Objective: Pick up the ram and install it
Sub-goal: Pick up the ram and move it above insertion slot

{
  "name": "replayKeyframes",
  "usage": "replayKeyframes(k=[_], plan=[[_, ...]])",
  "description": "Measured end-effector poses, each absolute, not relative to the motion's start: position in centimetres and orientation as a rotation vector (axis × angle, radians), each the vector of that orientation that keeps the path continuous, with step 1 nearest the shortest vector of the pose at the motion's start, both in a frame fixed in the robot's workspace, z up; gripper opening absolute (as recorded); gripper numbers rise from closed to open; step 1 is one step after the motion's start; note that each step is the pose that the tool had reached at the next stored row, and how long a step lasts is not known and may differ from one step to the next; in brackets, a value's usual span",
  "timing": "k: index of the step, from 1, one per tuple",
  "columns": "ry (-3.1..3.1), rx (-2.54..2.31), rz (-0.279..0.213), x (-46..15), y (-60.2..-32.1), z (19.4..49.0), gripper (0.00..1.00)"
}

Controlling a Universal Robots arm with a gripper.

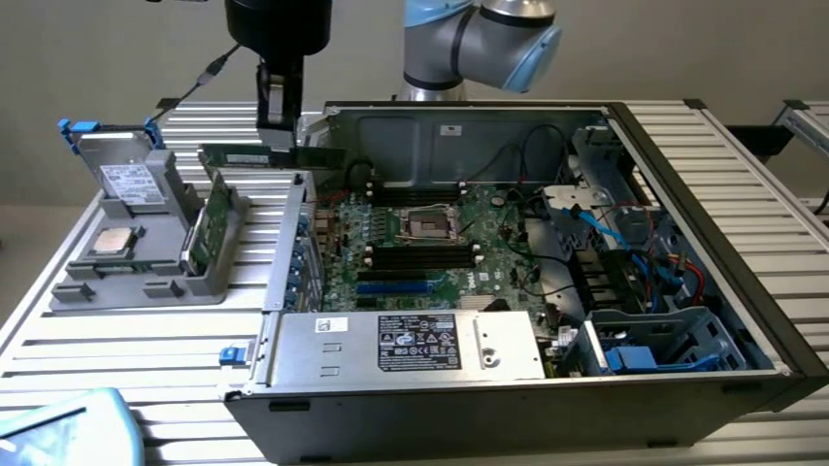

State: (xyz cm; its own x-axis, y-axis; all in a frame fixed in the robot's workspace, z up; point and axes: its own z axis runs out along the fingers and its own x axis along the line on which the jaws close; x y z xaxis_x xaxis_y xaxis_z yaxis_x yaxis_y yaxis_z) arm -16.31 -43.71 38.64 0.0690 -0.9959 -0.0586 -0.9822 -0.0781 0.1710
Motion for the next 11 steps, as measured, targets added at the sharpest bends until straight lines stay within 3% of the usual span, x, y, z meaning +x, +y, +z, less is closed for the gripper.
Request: replayKeyframes(k=[11], plan=[[-2.088, 2.260, -0.298, -11.3, -43.7, 38.9, 0.15]])
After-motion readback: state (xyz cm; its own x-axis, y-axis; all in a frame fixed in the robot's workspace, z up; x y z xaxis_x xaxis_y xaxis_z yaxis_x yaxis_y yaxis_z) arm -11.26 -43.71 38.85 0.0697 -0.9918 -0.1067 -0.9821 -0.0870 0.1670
